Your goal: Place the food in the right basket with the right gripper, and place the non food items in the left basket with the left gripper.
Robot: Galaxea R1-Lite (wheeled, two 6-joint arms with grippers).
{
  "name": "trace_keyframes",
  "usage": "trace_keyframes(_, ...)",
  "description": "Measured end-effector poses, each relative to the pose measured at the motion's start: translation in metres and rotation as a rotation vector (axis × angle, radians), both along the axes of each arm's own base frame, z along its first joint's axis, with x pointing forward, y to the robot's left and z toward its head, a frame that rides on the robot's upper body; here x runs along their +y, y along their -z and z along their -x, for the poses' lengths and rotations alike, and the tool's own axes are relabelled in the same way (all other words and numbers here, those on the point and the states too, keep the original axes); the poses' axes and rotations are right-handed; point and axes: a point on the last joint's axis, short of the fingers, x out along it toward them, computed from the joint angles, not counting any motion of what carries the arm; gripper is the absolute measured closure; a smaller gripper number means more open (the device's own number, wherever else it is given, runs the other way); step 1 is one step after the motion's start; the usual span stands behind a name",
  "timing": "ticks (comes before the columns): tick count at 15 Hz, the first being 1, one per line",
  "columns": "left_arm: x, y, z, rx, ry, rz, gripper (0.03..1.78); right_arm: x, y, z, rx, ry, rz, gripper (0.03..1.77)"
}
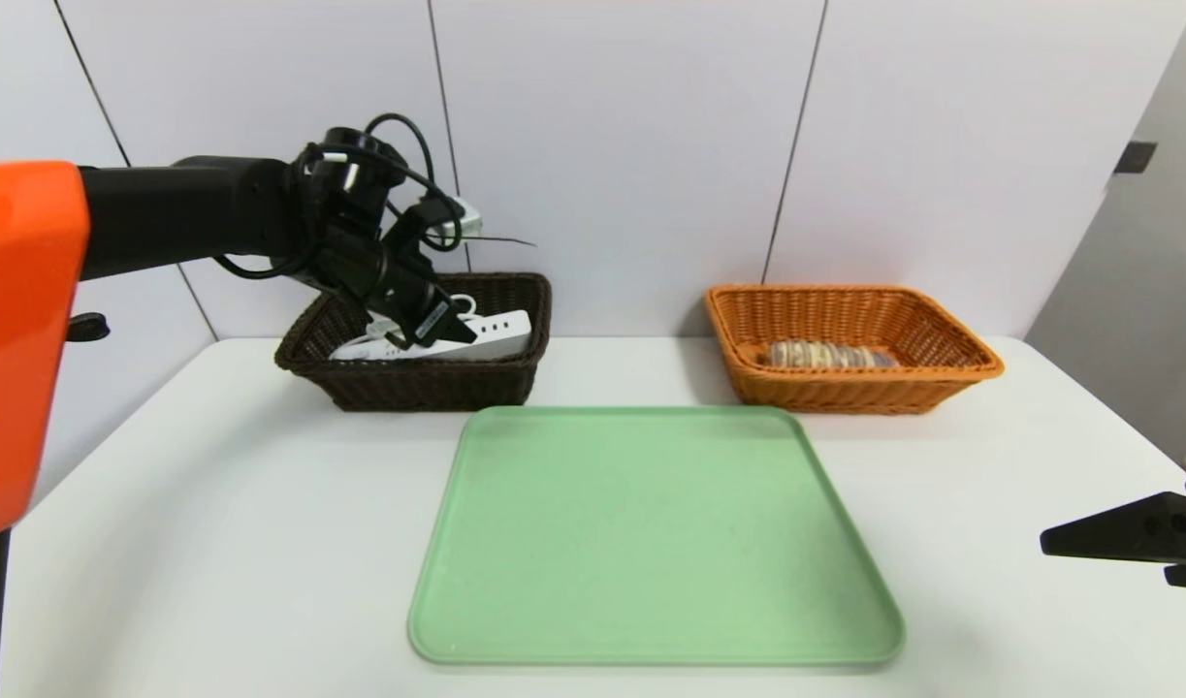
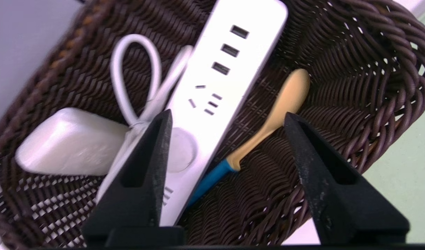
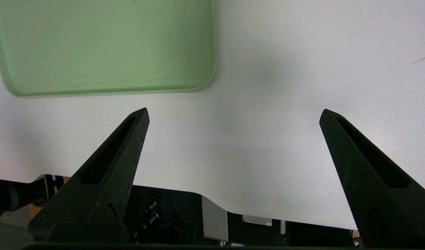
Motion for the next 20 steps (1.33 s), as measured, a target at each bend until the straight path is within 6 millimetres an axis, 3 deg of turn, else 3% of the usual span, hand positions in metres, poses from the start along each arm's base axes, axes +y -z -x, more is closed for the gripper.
trace_keyframes(5, 0.027, -0.048, 0.028, -0.028, -0.186, 0.177, 0.39, -0.001, -0.004, 0.003, -0.025, -0.010, -0.007, 0.10)
trace_keyframes(9, 0.045, -0.078, 0.076, 0.042, -0.421, 0.319, 0.27, 0.000, -0.009, 0.004, -0.051, -0.032, 0.002, 0.10)
trace_keyframes(12, 0.055, -0.077, 0.116, 0.096, -0.576, 0.368, 0.22, 0.001, -0.011, 0.004, -0.070, -0.070, 0.019, 0.10)
trace_keyframes(16, 0.067, -0.063, 0.185, 0.160, -0.683, 0.408, 0.17, 0.001, -0.018, 0.004, -0.116, -0.124, 0.058, 0.10)
trace_keyframes(20, 0.080, -0.055, 0.246, 0.079, -0.811, 0.364, 0.15, -0.001, -0.022, 0.007, -0.174, -0.165, 0.180, 0.10)
